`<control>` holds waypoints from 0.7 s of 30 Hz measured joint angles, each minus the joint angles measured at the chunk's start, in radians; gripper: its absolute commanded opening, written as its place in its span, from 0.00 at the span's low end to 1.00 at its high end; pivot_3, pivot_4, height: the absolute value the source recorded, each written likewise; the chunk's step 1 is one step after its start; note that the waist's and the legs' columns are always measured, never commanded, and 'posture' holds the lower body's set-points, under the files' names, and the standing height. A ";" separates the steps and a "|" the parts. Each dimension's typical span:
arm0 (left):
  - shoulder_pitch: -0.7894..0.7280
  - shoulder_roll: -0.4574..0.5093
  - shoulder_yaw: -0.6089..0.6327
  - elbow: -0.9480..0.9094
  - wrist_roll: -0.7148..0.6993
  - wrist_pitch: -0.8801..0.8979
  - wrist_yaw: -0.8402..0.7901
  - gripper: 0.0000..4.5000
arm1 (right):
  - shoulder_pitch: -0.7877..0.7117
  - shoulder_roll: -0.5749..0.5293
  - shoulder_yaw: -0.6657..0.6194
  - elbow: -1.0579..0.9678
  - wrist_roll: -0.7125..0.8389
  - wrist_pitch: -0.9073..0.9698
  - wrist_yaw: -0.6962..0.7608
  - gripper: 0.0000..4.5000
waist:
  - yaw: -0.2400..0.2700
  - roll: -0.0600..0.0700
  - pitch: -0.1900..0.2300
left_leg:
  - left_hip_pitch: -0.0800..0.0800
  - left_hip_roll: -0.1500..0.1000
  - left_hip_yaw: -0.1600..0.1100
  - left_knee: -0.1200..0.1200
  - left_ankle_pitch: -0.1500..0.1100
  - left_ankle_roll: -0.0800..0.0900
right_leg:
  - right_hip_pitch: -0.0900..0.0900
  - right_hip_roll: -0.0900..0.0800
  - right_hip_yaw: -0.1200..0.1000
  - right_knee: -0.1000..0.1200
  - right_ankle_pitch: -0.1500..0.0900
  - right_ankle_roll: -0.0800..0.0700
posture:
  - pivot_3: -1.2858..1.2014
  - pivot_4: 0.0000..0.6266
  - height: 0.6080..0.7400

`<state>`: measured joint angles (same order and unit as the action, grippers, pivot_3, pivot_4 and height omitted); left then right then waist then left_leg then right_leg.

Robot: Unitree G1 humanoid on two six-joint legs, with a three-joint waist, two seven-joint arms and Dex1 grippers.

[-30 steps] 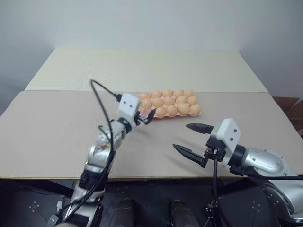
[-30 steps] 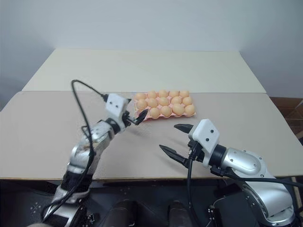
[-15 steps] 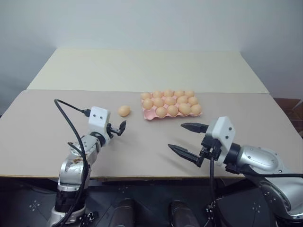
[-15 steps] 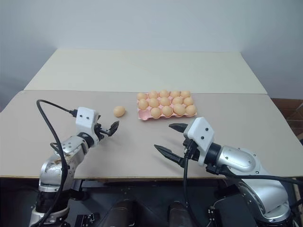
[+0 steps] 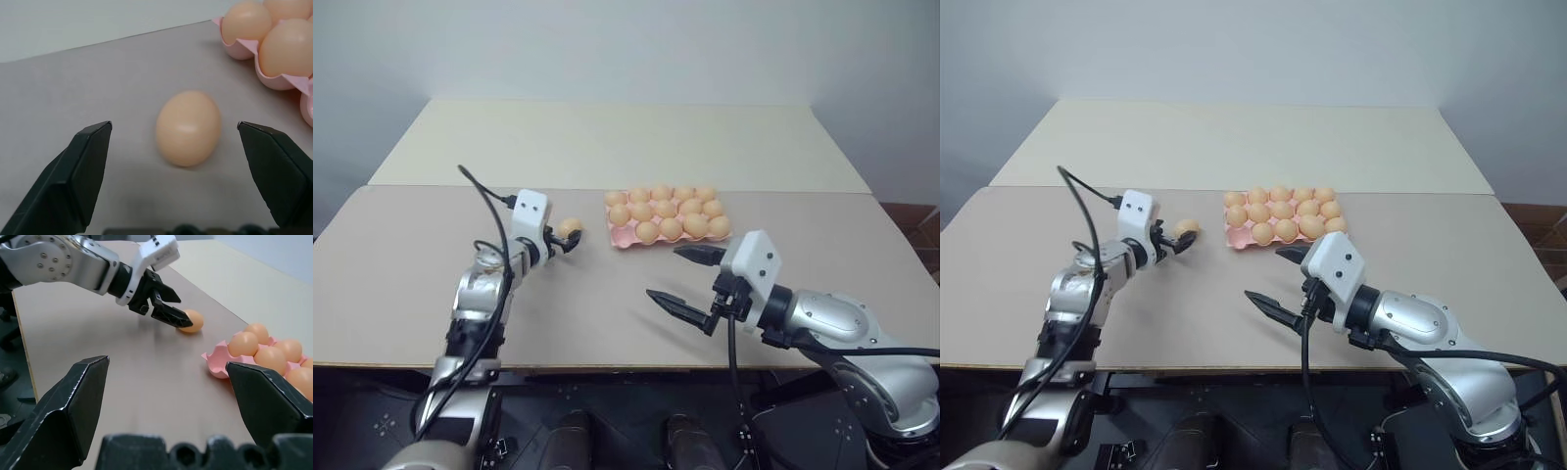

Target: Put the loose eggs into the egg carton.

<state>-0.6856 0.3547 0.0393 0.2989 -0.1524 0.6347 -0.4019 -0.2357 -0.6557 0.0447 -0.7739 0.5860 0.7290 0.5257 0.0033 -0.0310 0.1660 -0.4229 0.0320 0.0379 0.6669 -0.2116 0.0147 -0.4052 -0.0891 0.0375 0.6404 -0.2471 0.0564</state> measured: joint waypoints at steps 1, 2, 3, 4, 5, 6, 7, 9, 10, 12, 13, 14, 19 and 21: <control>-0.021 0.000 -0.009 0.036 0.004 -0.015 -0.011 0.99 | -0.001 0.000 0.005 0.000 -0.003 0.000 0.000 1.00 | 0.000 0.000 0.000 | 0.000 0.000 0.000 0.000 0.000 0.000 | 0.000 0.000 0.000 0.000 0.000 0.000 | 0.52 0.24 1.00; -0.041 0.000 -0.019 0.072 0.009 -0.030 -0.023 0.99 | -0.002 0.000 0.011 0.000 -0.004 0.000 -0.001 1.00 | 0.000 0.000 0.000 | -0.001 0.000 0.000 0.000 0.000 0.000 | 0.000 0.000 0.000 0.000 0.000 0.000 | 0.52 0.24 1.00; -0.060 -0.001 -0.028 0.109 0.016 -0.050 -0.034 0.93 | -0.003 0.001 0.016 0.000 -0.005 0.000 -0.002 1.00 | 0.000 0.000 0.000 | -0.001 0.000 0.000 0.000 0.000 0.000 | -0.001 0.000 0.000 0.000 0.000 0.000 | 0.52 0.24 1.00; -0.069 -0.001 -0.033 0.127 0.021 -0.065 -0.039 0.90 | -0.002 0.001 0.017 0.000 -0.005 0.000 -0.002 1.00 | -0.001 0.000 0.000 | -0.001 0.000 0.000 0.000 0.000 0.000 | -0.001 0.000 0.000 0.000 0.000 0.000 | 0.52 0.24 1.00; -0.080 -0.002 -0.040 0.151 0.030 -0.077 -0.043 0.86 | -0.003 0.001 0.017 0.000 -0.006 0.000 -0.003 1.00 | -0.001 0.000 0.000 | -0.001 0.000 0.000 0.000 0.000 0.000 | -0.001 0.000 0.000 0.000 0.000 0.000 | 0.52 0.24 1.00; -0.093 -0.005 -0.044 0.184 0.037 -0.098 -0.044 0.79 | -0.003 0.002 0.017 0.000 -0.007 0.000 -0.004 1.00 | -0.001 0.000 0.000 | -0.001 0.000 0.000 0.000 0.000 0.000 | -0.001 0.000 0.000 0.000 0.000 0.000 | 0.52 0.24 1.00; -0.100 -0.007 -0.045 0.204 0.039 -0.111 -0.044 0.72 | -0.003 0.002 0.017 0.000 -0.008 0.000 -0.004 1.00 | -0.002 0.000 0.000 | -0.001 0.000 0.000 0.000 0.000 0.000 | -0.001 0.000 0.000 0.000 0.000 0.000 | 0.52 0.24 1.00; -0.104 -0.009 -0.050 0.231 0.048 -0.133 -0.047 0.58 | -0.003 0.002 0.017 0.000 -0.010 0.000 -0.006 1.00 | -0.003 0.000 0.000 | -0.001 0.000 0.000 0.000 0.000 0.000 | -0.001 0.000 0.000 0.000 0.000 0.000 | 0.52 0.24 1.00; -0.104 -0.010 -0.054 0.240 0.051 -0.136 -0.048 0.50 | -0.003 0.002 0.017 0.000 -0.010 0.000 -0.007 1.00 | -0.003 0.000 0.000 | -0.001 0.000 0.000 0.000 0.000 0.000 | -0.001 0.000 0.000 0.000 0.000 0.000 | 0.52 0.24 1.00; -0.104 -0.011 -0.058 0.242 0.054 -0.142 -0.049 0.40 | -0.002 0.002 0.017 0.000 -0.010 0.000 -0.007 1.00 | -0.003 0.000 0.000 | -0.001 0.000 0.000 0.000 0.000 0.000 | -0.001 0.000 0.000 0.001 0.000 0.000 | 0.52 0.24 1.00; -0.104 -0.012 -0.058 0.242 0.055 -0.143 -0.049 0.39 | -0.002 0.002 0.017 0.000 -0.010 0.000 -0.007 1.00 | -0.003 0.000 0.000 | -0.001 0.000 0.000 0.000 0.000 0.000 | -0.001 0.000 0.000 0.000 0.000 0.000 | 0.52 0.24 1.00; -0.104 -0.013 -0.058 0.241 0.056 -0.143 -0.049 0.39 | -0.002 0.002 0.017 0.000 -0.010 0.000 -0.007 1.00 | -0.003 0.000 0.000 | -0.001 0.000 0.000 0.000 0.000 0.000 | -0.001 0.000 0.000 0.001 0.000 0.000 | 0.52 0.24 1.00; -0.041 -0.028 -0.064 0.095 0.053 -0.133 -0.051 0.38 | 0.001 0.001 0.015 -0.001 -0.010 0.000 -0.008 1.00 | -0.003 0.000 0.000 | -0.002 0.000 0.000 0.000 0.000 0.000 | -0.001 0.000 0.000 0.000 0.000 0.000 | 0.52 0.24 1.00; -0.015 -0.050 -0.086 -0.029 0.044 -0.125 -0.065 0.38 | 0.009 0.000 0.009 -0.002 -0.008 0.001 -0.009 1.00 | 0.001 0.000 0.000 | -0.002 0.000 0.000 0.000 0.000 0.000 | -0.001 -0.001 -0.001 0.000 0.000 0.000 | 0.52 0.24 1.00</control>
<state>-0.7005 0.3050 -0.0468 0.2704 -0.1081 0.5092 -0.4672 -0.2271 -0.6555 0.0533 -0.7755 0.5782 0.7297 0.5169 0.0047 -0.0312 0.1661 -0.4253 0.0320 0.0375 0.6669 -0.2116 0.0147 -0.4062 -0.0901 0.0367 0.6408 -0.2470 0.0566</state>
